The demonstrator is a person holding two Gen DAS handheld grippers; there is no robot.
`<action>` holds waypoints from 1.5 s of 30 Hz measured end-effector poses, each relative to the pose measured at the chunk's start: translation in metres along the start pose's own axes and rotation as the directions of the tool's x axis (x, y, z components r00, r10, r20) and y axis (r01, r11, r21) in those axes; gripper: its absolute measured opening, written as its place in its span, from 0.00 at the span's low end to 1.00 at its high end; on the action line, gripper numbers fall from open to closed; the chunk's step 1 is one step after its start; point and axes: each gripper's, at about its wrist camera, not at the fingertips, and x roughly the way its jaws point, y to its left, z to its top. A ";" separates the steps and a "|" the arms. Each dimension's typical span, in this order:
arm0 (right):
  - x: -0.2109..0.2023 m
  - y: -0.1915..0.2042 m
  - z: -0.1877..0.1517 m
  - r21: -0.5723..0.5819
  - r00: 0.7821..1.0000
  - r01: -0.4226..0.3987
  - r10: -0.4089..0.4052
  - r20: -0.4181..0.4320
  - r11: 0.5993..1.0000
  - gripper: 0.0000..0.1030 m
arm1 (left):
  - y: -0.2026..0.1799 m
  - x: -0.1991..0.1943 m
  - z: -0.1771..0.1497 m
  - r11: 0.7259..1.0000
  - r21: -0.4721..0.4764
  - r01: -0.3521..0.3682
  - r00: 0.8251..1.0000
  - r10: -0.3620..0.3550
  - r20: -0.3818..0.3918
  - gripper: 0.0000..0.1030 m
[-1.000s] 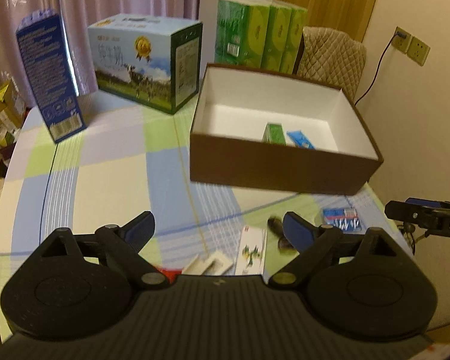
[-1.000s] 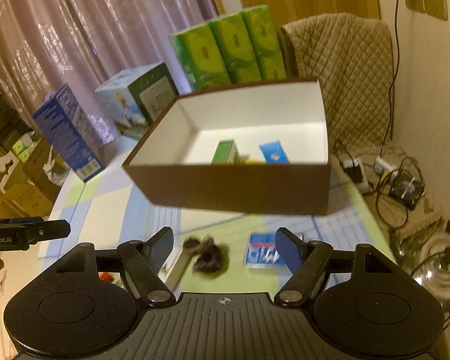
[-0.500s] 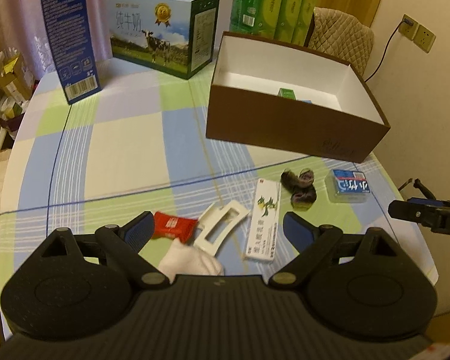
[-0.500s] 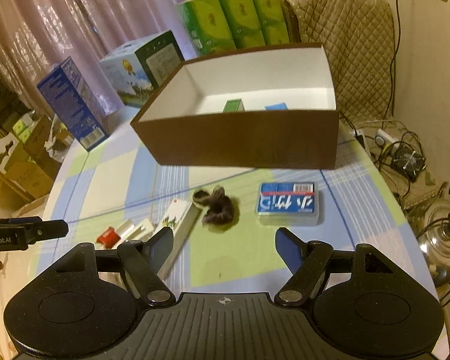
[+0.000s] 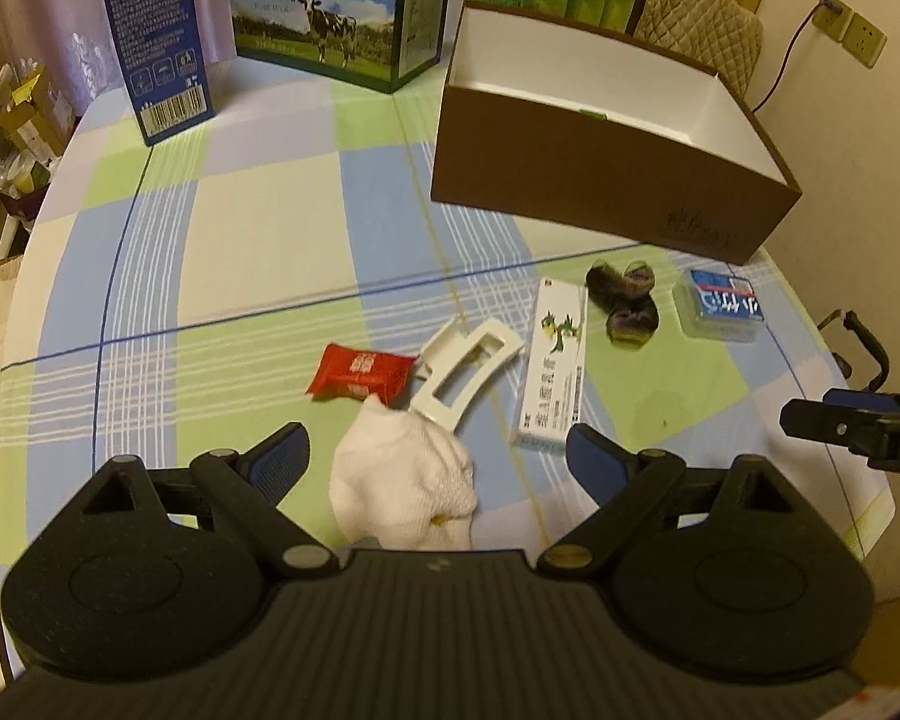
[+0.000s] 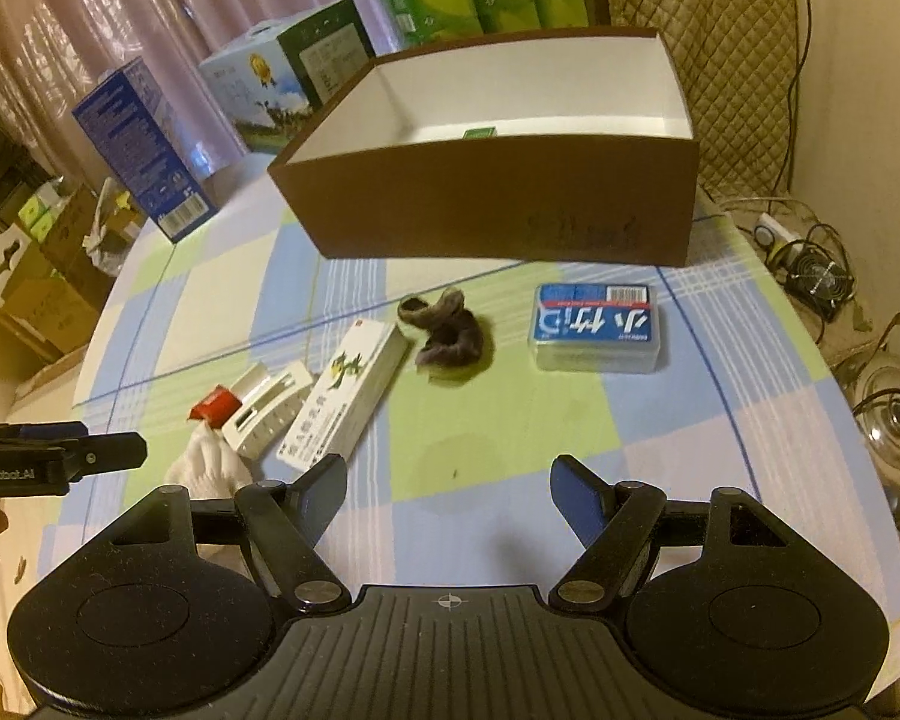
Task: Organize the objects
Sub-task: 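Grasp the white towel with the left tool while the right tool approaches the blue toothpick case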
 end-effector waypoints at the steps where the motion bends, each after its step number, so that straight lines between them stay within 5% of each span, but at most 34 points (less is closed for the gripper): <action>1: 0.001 0.001 -0.001 0.000 1.000 0.001 -0.001 -0.004 1.000 0.70 | 0.000 0.001 -0.001 1.000 0.000 0.002 1.000 -0.002 -0.004 0.88; 39: 0.030 -0.030 0.005 0.061 0.996 0.036 -0.031 -0.081 0.998 0.70 | 0.014 0.081 -0.015 0.998 -0.016 -0.060 0.994 0.058 -0.095 0.87; 45: 0.033 -0.037 0.009 0.070 0.996 0.043 -0.037 -0.085 0.997 0.70 | 0.017 0.092 -0.016 0.998 -0.033 -0.057 0.992 0.053 -0.113 0.76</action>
